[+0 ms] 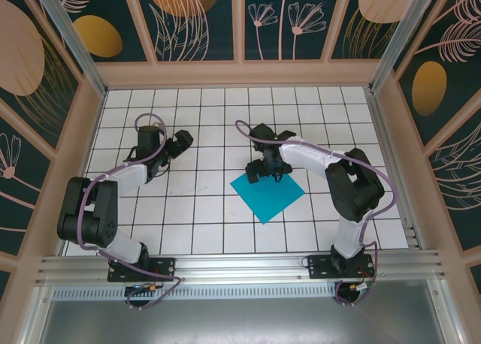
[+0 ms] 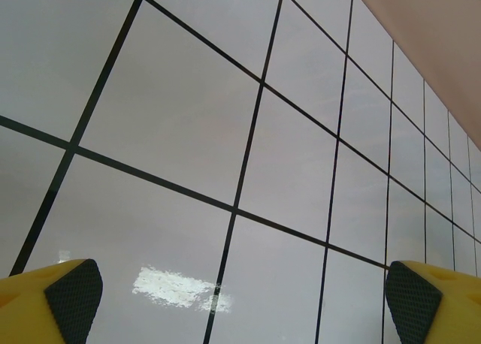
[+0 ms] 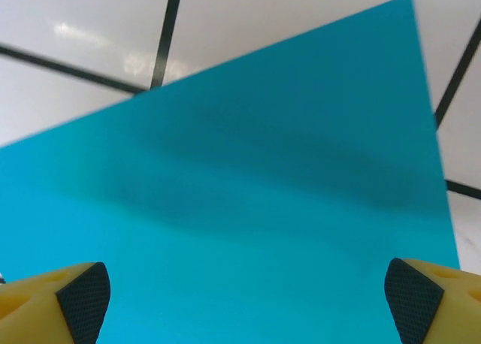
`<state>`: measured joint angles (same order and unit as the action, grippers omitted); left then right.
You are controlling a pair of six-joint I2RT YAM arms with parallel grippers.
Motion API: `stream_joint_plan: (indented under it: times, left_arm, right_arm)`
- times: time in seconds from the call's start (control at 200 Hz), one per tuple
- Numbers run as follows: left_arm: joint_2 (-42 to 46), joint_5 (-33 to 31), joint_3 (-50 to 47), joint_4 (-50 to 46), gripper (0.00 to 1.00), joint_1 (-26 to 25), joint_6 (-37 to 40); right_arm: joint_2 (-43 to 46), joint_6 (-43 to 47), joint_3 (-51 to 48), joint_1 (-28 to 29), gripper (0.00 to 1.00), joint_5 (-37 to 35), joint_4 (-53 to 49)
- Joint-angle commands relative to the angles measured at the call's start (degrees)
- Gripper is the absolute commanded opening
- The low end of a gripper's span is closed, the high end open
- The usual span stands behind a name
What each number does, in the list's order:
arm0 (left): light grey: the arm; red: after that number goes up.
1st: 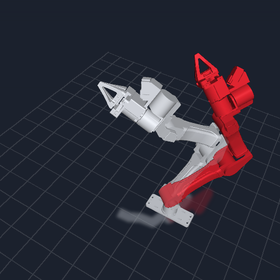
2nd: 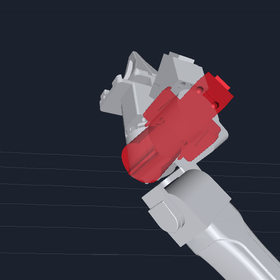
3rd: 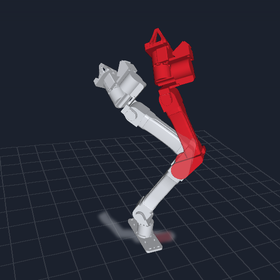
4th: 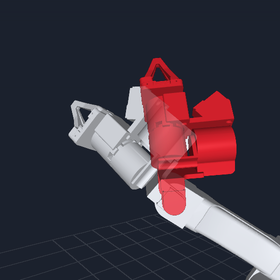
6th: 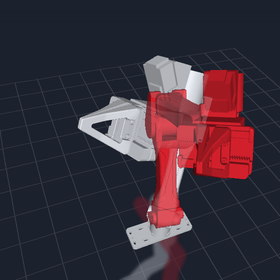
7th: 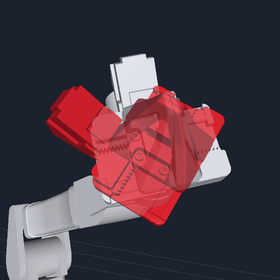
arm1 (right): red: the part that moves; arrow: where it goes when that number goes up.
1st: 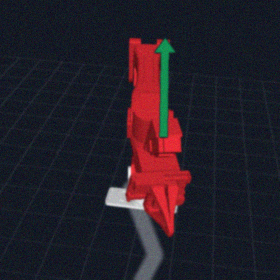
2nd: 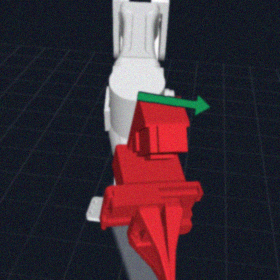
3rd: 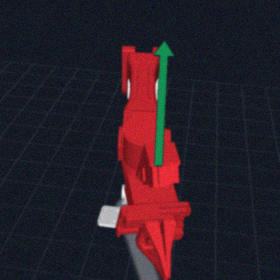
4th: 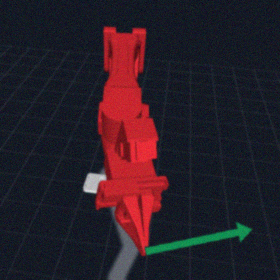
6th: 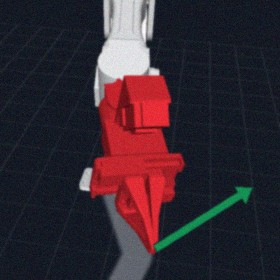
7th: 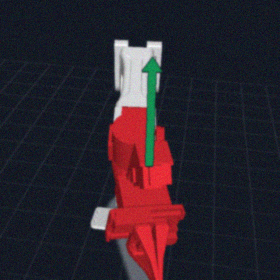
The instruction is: Fold a paper plane with a square sheet of paper (pick it up from the middle)
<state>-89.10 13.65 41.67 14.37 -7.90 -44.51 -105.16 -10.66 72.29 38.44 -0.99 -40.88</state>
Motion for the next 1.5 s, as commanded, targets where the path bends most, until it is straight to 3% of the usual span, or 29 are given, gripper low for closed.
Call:
stream_joint_plan:
  times: [0.0,0.831,1.086,1.211,1.396,1.496]
  left_arm:
    - [1.0,0.1,0.2,-1.5,0.98,-0.4,1.7]
    - [1.4,0.1,0.4,-3.1,0.99,-0.3,2.9]
    - [1.6,0.1,0.1,-3.2,0.98,-0.3,2.9]
    - [2.1,0.2,-0.4,-3.0,0.99,-0.4,2.8]
    - [3.4,1.7,-2.1,-1.5,0.98,-0.3,1.5]
    - [4.3,3.2,-3.6,-0.1,0.98,-0.3,0.0]
  right_arm:
    - [0.9,6.8,-0.5,1.3,0.97,1.7,-4.4]
    - [-7.9,6.9,-2.4,1.2,0.89,-0.7,-4.6]
    - [-7.5,5.4,-2.3,1.2,0.76,-1.0,-4.1]
    - [-4.7,4.3,-1.6,1.1,0.64,-0.1,-2.7]
    - [0.7,0.0,-1.4,0.8,0.35,11.4,5.0]
    - [4.9,-6.0,-4.0,-0.8,0.26,24.4,15.6]
